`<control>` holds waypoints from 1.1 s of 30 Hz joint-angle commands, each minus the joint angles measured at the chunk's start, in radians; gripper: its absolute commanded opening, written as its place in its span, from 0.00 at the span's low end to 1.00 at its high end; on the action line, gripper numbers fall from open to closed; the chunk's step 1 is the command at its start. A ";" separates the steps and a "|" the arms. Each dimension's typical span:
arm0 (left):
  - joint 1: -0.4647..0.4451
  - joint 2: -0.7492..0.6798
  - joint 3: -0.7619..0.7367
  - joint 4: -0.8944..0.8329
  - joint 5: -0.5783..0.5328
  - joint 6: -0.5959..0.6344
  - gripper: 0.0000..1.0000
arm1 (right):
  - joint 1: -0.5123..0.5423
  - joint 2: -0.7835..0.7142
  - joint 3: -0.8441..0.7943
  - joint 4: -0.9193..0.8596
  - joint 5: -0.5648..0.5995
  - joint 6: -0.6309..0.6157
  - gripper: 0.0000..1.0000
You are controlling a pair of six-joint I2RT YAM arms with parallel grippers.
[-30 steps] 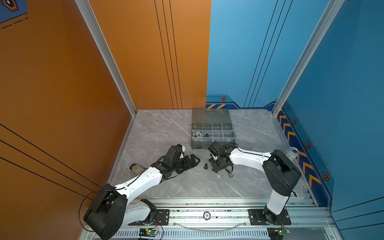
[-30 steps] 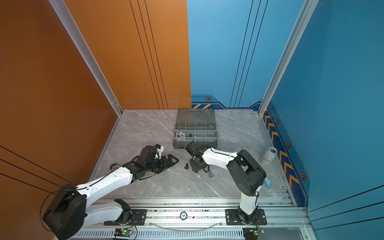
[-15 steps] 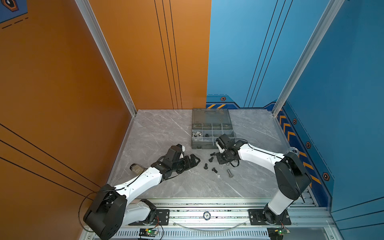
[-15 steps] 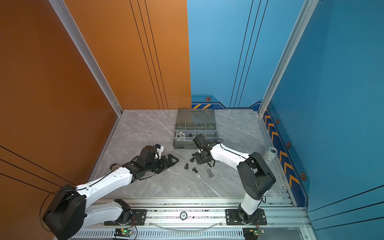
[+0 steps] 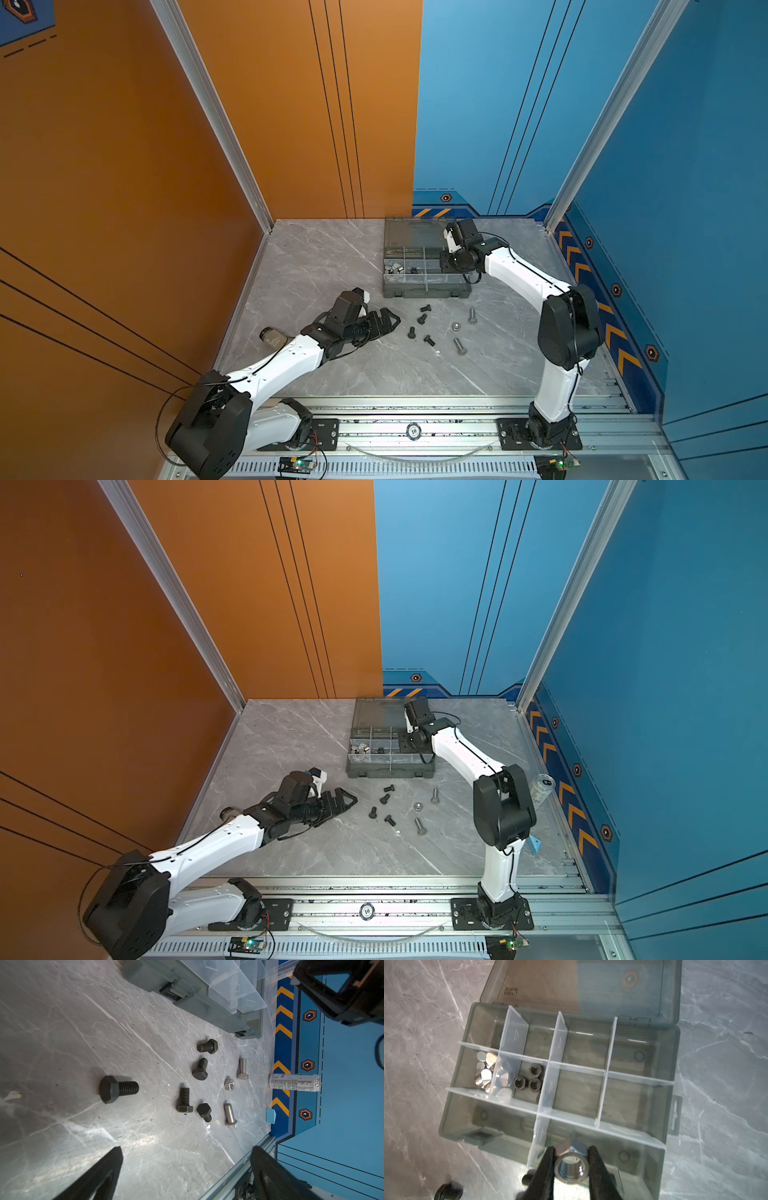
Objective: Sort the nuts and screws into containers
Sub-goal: 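Carry the silver nut with the right gripper into a compartment and release, then move the open right gripper back over the pile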
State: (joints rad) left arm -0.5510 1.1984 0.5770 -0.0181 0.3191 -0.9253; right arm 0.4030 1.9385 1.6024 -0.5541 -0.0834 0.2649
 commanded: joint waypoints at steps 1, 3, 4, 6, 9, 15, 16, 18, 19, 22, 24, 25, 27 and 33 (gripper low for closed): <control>0.004 -0.023 -0.005 -0.023 0.005 -0.001 0.98 | -0.007 0.067 0.077 -0.015 -0.053 -0.012 0.00; 0.006 -0.031 -0.006 -0.028 0.003 0.000 0.98 | -0.006 0.100 0.100 -0.015 -0.063 -0.010 0.00; 0.005 -0.035 -0.006 -0.032 0.000 0.001 0.98 | -0.006 0.114 0.105 -0.012 -0.063 -0.004 0.01; 0.007 -0.040 -0.007 -0.039 0.000 0.003 0.98 | -0.006 0.129 0.111 -0.007 -0.061 0.003 0.03; 0.008 -0.042 -0.006 -0.043 0.002 0.004 0.98 | -0.004 0.169 0.113 -0.007 -0.052 0.014 0.15; 0.008 -0.038 -0.009 -0.038 0.003 0.003 0.98 | -0.006 0.176 0.111 -0.012 -0.062 0.011 0.35; 0.008 -0.037 -0.009 -0.038 0.005 0.003 0.98 | -0.006 0.175 0.108 -0.012 -0.060 0.010 0.38; 0.008 -0.037 -0.009 -0.037 0.007 0.003 0.98 | -0.006 0.165 0.107 -0.019 -0.056 0.007 0.42; 0.007 -0.039 -0.011 -0.037 0.009 0.003 0.98 | -0.006 0.157 0.102 -0.021 -0.056 0.003 0.43; 0.007 -0.043 -0.017 -0.038 0.006 0.000 0.98 | -0.006 0.097 0.072 -0.020 -0.053 -0.003 0.45; 0.006 -0.046 -0.018 -0.041 0.002 -0.001 0.98 | -0.004 0.047 0.035 -0.015 -0.051 -0.005 0.45; 0.008 -0.047 -0.017 -0.042 0.001 0.000 0.98 | -0.003 0.016 0.011 -0.015 -0.048 -0.005 0.46; 0.007 -0.047 -0.017 -0.044 0.000 0.000 0.98 | 0.003 -0.045 -0.049 -0.014 -0.040 -0.004 0.46; 0.006 -0.049 -0.011 -0.048 -0.004 -0.004 0.98 | 0.019 -0.253 -0.281 -0.036 0.010 0.038 0.48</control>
State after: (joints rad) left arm -0.5499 1.1664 0.5732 -0.0422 0.3191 -0.9253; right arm 0.4126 1.7527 1.4040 -0.5541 -0.1131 0.2733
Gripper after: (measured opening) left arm 0.977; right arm 0.482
